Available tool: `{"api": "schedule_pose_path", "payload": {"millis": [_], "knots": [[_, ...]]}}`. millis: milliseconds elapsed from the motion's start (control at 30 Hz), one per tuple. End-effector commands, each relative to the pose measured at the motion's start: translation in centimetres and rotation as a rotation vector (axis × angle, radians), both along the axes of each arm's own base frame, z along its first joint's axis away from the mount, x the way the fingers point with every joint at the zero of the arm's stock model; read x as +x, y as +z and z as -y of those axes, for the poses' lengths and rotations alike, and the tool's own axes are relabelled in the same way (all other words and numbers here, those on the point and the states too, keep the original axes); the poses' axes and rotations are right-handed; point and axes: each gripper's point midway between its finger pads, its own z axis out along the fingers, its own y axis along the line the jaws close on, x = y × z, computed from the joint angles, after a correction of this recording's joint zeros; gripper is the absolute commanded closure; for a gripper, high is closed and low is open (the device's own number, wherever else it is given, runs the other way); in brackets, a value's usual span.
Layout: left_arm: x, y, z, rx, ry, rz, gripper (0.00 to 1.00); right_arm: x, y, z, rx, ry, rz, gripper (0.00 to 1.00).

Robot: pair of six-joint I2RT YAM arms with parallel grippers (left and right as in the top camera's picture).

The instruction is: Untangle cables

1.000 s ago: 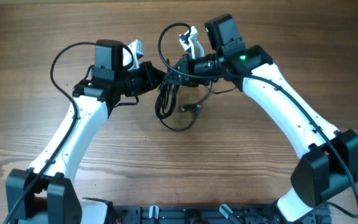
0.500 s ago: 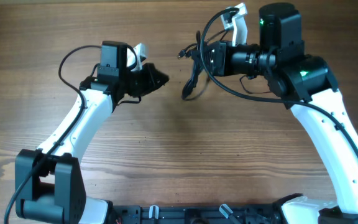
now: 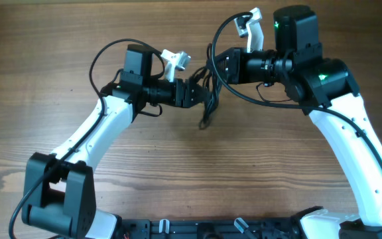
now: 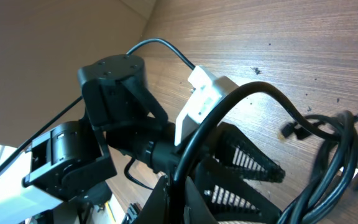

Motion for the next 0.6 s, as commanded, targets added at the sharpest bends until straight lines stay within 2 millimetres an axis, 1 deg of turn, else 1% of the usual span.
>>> {"api": "schedule_pose_path", "payload": {"millis": [0,67,267,300,367,433,567], "knots": [[-0.6,0.4,0.5,-0.043,-0.057,0.016,0.39,-0.2,0.8,-0.4,0.003,0.028,0.041,0.96],[-0.8,0.7,0.8,-0.061,-0.078,0.024,0.39,-0.2,0.8,-0.4,0.006,0.032,0.04,0.96],[-2.0,0.7,2.3,-0.059,-0.121,0.03,0.43,-0.3,0.9,-0.5,0.01,0.036,0.04,0.96],[-2.0,0.7,2.4,-0.055,-0.121,0.034,0.44,-0.3,0.9,-0.5,0.01,0.037,0.039,0.96],[-1.8,0.2,2.6,-0.023,-0.103,0.042,0.5,-0.3,0.9,-0.5,0.013,0.04,0.039,0.96],[-1.6,-0.4,2.9,0.012,-0.083,0.049,0.53,-0.4,0.9,-0.6,0.015,0.043,0.038,0.96],[-1.3,-0.5,4.0,0.042,-0.055,0.069,0.57,-0.3,1.0,-0.6,0.016,0.043,0.041,0.96]]}}
